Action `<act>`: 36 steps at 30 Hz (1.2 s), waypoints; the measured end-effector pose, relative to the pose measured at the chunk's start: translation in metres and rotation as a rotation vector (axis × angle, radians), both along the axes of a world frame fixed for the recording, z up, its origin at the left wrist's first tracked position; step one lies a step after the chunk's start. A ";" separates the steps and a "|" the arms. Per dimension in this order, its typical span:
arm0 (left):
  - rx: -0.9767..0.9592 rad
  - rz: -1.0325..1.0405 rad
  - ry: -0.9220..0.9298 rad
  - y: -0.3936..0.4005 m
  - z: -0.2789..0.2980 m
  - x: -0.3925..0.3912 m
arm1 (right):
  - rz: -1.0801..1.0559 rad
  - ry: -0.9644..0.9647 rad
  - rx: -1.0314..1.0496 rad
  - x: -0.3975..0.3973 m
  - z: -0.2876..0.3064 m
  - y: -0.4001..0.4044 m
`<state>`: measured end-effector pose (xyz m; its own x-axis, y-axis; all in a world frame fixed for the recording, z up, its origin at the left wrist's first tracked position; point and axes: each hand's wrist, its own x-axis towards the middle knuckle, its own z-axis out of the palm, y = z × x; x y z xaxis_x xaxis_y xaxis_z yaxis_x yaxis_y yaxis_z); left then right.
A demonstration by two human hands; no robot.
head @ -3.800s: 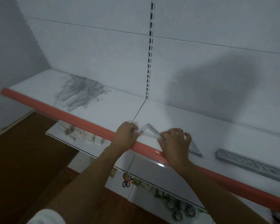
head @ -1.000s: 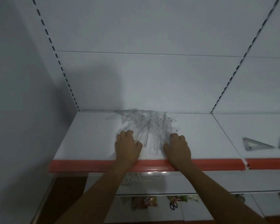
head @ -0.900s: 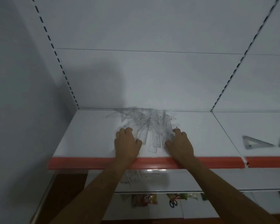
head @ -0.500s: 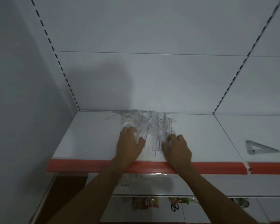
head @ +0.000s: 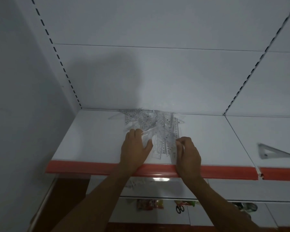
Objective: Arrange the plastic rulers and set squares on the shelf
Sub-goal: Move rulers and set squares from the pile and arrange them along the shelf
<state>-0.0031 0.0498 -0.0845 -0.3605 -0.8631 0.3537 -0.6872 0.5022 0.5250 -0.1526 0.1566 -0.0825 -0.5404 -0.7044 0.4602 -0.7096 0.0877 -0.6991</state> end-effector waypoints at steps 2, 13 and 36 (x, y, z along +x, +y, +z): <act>0.013 0.018 -0.007 0.002 0.001 0.001 | -0.002 -0.025 -0.017 0.001 0.001 0.004; -0.001 0.058 -0.071 0.004 0.000 0.000 | -0.017 -0.179 0.224 -0.011 -0.003 -0.010; 0.188 -0.653 -0.021 0.028 0.063 -0.089 | -0.136 -0.398 0.068 -0.061 0.052 0.034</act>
<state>-0.0921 0.0780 -0.0220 -0.8337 -0.5122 0.2065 -0.2848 0.7190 0.6340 -0.2132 0.1904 -0.0302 -0.7569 -0.6356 0.1519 -0.3644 0.2175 -0.9055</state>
